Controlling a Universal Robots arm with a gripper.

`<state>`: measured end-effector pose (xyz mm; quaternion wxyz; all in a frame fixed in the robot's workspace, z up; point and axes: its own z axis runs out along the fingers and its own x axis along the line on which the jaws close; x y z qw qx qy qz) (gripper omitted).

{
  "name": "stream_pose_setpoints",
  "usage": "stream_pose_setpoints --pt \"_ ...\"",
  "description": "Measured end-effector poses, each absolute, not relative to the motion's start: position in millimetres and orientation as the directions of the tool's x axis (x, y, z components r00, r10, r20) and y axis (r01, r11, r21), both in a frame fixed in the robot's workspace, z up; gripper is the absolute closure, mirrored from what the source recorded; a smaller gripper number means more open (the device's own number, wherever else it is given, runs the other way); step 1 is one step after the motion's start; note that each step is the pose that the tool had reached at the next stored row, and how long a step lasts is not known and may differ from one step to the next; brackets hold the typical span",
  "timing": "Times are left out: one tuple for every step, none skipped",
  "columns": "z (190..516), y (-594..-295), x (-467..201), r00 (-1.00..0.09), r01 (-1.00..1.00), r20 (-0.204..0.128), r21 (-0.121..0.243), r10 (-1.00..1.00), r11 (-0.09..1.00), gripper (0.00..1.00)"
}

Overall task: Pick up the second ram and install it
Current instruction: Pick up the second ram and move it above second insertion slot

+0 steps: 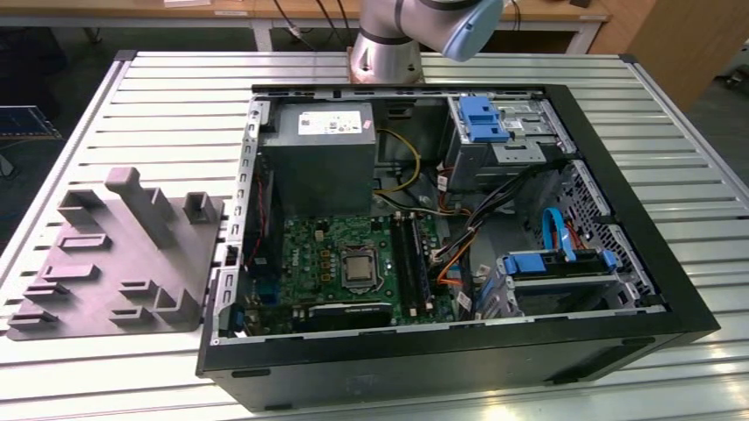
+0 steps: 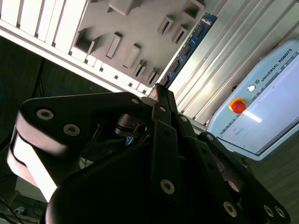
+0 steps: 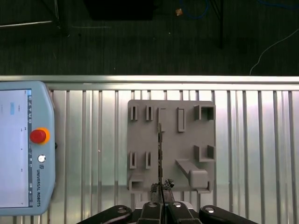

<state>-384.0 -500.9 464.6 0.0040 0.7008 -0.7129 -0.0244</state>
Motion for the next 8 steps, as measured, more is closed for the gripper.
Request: stream_pose_setpoints --pt "464.6 -500.9 -383.3 -0.018 -0.999 -0.029 0.040 -0.999 0.016 0.89" --pt "464.7 -500.8 -382.6 -0.018 -0.999 -0.028 0.040 -0.999 0.016 0.89" --pt "464.6 -500.9 -381.9 -0.018 -0.999 -0.029 0.040 -0.999 0.016 0.89" --pt "464.6 -500.9 -381.0 -0.018 -0.999 -0.029 0.040 -0.999 0.016 0.89" --pt "464.6 -500.9 -380.0 -0.018 -0.999 -0.029 0.040 -0.999 0.016 0.89" --pt "464.6 -500.9 -379.2 -0.018 -0.999 -0.029 0.040 -0.999 0.016 0.89" --pt "464.6 -500.9 -378.4 -0.018 -0.999 -0.029 0.040 -0.999 0.016 0.89" --pt "464.6 -500.9 -377.6 -0.018 -0.999 -0.029 0.040 -0.999 0.016 0.89"
